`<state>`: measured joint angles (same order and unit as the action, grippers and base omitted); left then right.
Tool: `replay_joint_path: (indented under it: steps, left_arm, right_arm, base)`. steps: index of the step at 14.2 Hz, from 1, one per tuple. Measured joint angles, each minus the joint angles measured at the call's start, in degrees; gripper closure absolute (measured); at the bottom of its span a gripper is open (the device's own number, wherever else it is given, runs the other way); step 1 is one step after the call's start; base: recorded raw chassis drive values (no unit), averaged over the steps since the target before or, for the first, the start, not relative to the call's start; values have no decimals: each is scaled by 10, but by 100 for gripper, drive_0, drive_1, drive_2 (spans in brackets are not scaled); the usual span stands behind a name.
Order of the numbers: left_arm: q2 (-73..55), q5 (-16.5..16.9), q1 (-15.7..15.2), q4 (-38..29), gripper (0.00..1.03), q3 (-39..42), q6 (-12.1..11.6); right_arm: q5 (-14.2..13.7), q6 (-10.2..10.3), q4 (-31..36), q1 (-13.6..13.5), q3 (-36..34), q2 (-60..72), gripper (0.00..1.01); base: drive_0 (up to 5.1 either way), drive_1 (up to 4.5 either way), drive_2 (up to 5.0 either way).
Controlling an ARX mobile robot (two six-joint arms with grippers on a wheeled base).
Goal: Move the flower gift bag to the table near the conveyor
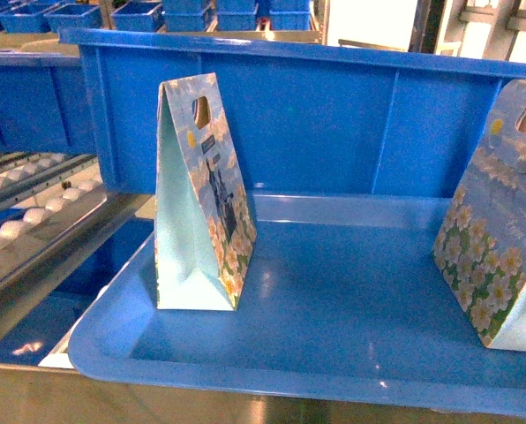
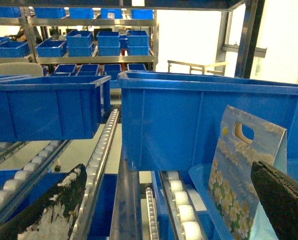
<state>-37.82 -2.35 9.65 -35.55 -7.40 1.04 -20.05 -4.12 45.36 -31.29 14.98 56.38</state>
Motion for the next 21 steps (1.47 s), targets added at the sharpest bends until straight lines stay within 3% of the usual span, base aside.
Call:
replay_joint_path:
  steps: [3,5,6,8,10,11,13,18,21]
  left_arm:
    - [0,0,0,0,5,0,0]
    - [0,0,0,0,5,0,0]
    - [0,0,0,0,5,0,0]
    - [0,0,0,0,5,0,0]
    - [0,0,0,0,5,0,0]
    - [0,0,0,0,5,0,0]
    - [0,0,0,0,5,0,0]
    - [0,0,0,0,5,0,0]
    - [0,0,0,0,5,0,0]
  right_arm:
    - [29,0,-41,37,41,27,3]
    - [62,13,-88,111,82,13,3]
    - [73,15,-91,124,99,25,3]
    - [94,15,-101,124,120,64,3]
    - [91,12,-99,121,132,98,3]
    - [54,-4,-99,117,144,133,3]
    - [13,-19,-101,109,160,170,3]
    - [-23,-20,-93,99,189,251,3]
    - [-23,-22,-93,106,208,301,3]
  base:
    - [0,0,0]
    - [0,0,0]
    - [0,0,0]
    - [0,0,0]
    - [0,0,0]
    - [0,0,0]
    - [0,0,0]
    - [0,0,0]
    - [0,0,0]
